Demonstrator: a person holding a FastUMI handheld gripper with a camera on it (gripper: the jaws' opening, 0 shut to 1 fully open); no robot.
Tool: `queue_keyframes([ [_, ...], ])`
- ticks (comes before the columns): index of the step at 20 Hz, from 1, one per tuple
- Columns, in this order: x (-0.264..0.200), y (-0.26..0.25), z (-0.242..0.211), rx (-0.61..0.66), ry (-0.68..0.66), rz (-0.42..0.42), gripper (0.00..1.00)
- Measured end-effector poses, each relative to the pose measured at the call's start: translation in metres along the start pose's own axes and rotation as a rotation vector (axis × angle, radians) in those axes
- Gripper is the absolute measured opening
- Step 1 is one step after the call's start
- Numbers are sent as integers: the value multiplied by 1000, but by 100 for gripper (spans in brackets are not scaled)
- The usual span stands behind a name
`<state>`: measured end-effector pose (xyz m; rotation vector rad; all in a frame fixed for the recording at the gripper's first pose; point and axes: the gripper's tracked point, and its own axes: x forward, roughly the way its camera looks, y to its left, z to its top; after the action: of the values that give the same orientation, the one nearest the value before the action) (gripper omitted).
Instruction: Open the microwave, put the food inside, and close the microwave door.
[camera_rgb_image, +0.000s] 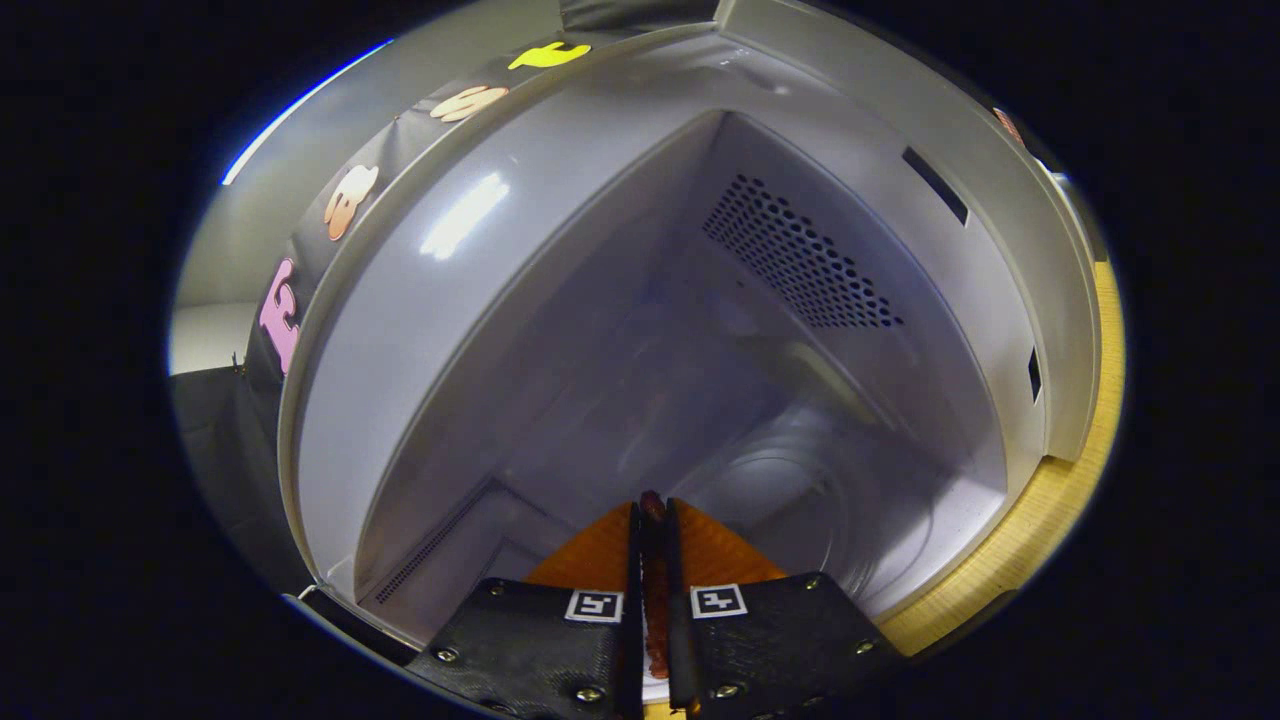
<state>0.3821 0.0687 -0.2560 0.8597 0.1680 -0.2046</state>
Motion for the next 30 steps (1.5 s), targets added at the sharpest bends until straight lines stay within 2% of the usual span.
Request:
queue_keyframes([
  [2,4,0,2,24,-5,-3,13],
  [3,5,0,1,22,-3,2,21],
  [5,3,-6,-1,-23,0,-7,24],
  [8,-1,-12,7,-95,5,-35,54],
  [14,-33,-4,-14,-168,112,9,58],
  [16,-49,-2,-24,-212,158,29,66],
  [18,-70,7,-29,-280,189,74,66],
  [19,-81,12,-31,-326,196,100,69],
  [20,-93,17,-30,-370,204,127,89],
  [22,-122,30,-31,-448,226,186,95],
  [26,-194,65,-20,-599,212,323,96],
  [30,-270,115,-12,-617,170,479,97],
])
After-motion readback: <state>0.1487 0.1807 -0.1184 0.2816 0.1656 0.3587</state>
